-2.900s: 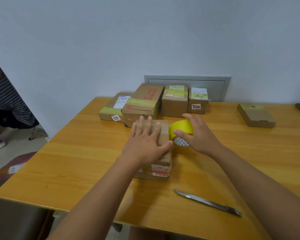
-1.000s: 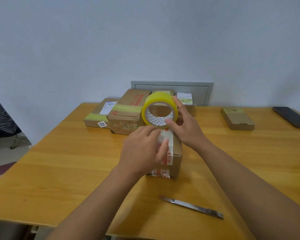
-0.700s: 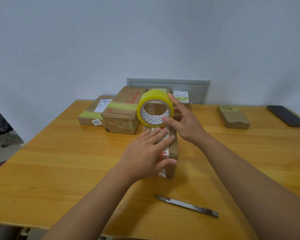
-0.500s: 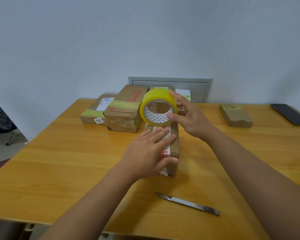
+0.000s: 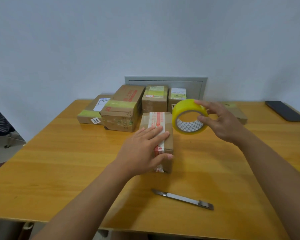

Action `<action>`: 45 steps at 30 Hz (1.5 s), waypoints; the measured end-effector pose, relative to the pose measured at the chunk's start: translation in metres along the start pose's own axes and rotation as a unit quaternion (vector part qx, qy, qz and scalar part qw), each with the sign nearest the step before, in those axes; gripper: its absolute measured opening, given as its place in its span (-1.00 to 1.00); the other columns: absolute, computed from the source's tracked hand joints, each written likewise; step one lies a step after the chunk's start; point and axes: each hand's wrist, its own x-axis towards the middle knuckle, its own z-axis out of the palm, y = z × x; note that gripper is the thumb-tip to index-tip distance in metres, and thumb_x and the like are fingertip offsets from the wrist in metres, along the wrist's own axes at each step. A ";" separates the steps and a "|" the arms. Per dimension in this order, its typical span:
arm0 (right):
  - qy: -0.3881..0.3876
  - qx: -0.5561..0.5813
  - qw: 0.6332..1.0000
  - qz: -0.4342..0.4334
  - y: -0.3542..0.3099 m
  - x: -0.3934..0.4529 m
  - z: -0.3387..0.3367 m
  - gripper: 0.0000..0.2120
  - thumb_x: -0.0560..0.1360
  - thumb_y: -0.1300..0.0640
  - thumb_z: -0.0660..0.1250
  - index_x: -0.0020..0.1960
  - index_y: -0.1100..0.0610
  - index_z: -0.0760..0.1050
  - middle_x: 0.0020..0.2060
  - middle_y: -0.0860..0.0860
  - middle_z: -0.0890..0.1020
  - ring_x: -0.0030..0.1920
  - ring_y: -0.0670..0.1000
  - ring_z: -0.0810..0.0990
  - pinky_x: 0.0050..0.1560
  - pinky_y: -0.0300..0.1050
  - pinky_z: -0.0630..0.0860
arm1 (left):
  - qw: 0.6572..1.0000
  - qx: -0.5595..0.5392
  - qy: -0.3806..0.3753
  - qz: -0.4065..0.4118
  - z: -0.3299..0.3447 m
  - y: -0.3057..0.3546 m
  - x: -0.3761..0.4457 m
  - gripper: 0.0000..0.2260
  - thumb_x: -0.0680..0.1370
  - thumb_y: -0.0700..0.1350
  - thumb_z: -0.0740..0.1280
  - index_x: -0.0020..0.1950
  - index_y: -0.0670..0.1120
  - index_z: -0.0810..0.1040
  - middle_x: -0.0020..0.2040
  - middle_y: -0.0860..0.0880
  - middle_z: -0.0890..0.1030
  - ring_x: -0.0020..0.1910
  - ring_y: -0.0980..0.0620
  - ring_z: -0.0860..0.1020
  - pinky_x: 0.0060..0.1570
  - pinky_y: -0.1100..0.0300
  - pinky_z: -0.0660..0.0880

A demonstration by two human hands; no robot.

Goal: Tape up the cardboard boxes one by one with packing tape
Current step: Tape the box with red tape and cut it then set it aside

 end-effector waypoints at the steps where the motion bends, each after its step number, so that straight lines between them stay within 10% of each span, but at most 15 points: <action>1: -0.001 0.000 1.000 0.006 0.004 -0.004 0.000 -0.52 0.54 0.15 0.38 0.35 -0.24 0.37 0.09 0.03 0.46 0.05 -0.03 0.48 0.09 -0.40 0.35 | 1.000 0.004 -0.001 0.002 0.000 0.002 0.001 -0.30 0.50 0.46 0.01 0.56 0.14 0.22 0.57 0.05 0.23 0.56 0.05 0.16 0.48 0.17 -0.03; 11: 0.032 0.042 0.998 0.033 0.033 -0.020 0.032 -0.52 0.58 0.11 0.32 0.45 -0.16 0.34 0.21 0.09 0.50 0.20 0.05 0.50 0.25 -0.07 0.45 | 1.000 -0.001 -0.010 -0.019 -0.007 0.008 0.002 -0.27 0.49 0.49 0.03 0.57 0.15 0.16 0.58 0.06 0.18 0.53 0.02 0.18 0.46 0.06 0.21; 18: 0.071 0.042 0.995 0.046 0.025 -0.025 0.046 -0.51 0.61 0.16 0.29 0.44 -0.20 0.29 0.20 0.05 0.47 0.14 -0.05 0.44 0.06 -0.42 0.33 | 0.990 0.064 -0.076 -0.096 -0.029 0.026 0.028 -0.02 0.34 0.58 -0.20 0.53 -0.05 0.18 0.46 -0.05 0.31 0.41 -0.02 0.29 0.18 0.04 0.46; 22: 0.089 0.026 0.994 0.056 0.028 -0.033 0.050 -0.51 0.62 0.16 0.26 0.47 -0.17 0.25 0.20 0.05 0.46 0.14 -0.03 0.45 0.02 -0.28 0.44 | 0.990 0.097 -0.051 -0.090 -0.019 0.030 0.037 -0.21 0.48 0.48 -0.15 0.40 -0.07 0.35 0.42 -0.12 0.31 0.42 -0.08 0.21 0.40 0.01 0.24; 25: 0.103 0.008 0.993 0.061 0.031 -0.040 0.057 -0.49 0.61 0.16 0.27 0.52 -0.07 0.24 0.22 0.08 0.48 0.14 -0.05 0.44 0.01 -0.32 0.42 | 0.988 0.034 -0.115 -0.102 -0.015 0.025 0.041 -0.14 0.49 0.49 -0.03 0.58 -0.10 0.10 0.62 -0.10 -0.04 0.59 -0.11 -0.15 0.53 -0.03 -0.12; 33: 0.115 0.025 0.990 0.072 0.019 -0.039 0.071 -0.33 0.58 0.17 0.33 0.56 -0.12 0.09 0.31 0.05 0.41 0.24 -0.04 0.43 0.11 -0.14 0.52 | 0.978 -0.009 -0.168 -0.124 -0.013 0.010 0.039 -0.11 0.41 0.48 0.05 0.60 0.13 -0.19 0.61 -0.10 -0.25 0.57 -0.15 -0.29 0.52 -0.10 -0.18; 37: 0.099 0.162 0.971 0.147 0.007 -0.032 0.077 -0.17 0.54 0.19 0.40 0.58 -0.13 -0.05 0.36 -0.19 0.29 0.30 -0.18 0.35 0.14 -0.40 0.41 | 0.974 -0.036 -0.173 -0.139 -0.018 0.005 0.037 -0.10 0.36 0.47 0.03 0.59 0.16 -0.21 0.62 -0.05 -0.20 0.58 -0.11 -0.23 0.53 -0.08 -0.11; 45: 0.095 0.404 0.873 0.255 -0.007 -0.015 0.102 -0.48 0.51 0.26 0.42 0.38 0.03 0.33 0.20 0.03 0.57 0.20 0.04 0.58 0.04 -0.06 0.61 | 0.970 -0.111 -0.153 -0.152 -0.026 -0.006 0.030 -0.10 0.35 0.43 0.10 0.61 0.13 -0.10 0.62 0.01 -0.22 0.57 -0.02 -0.28 0.51 -0.07 -0.19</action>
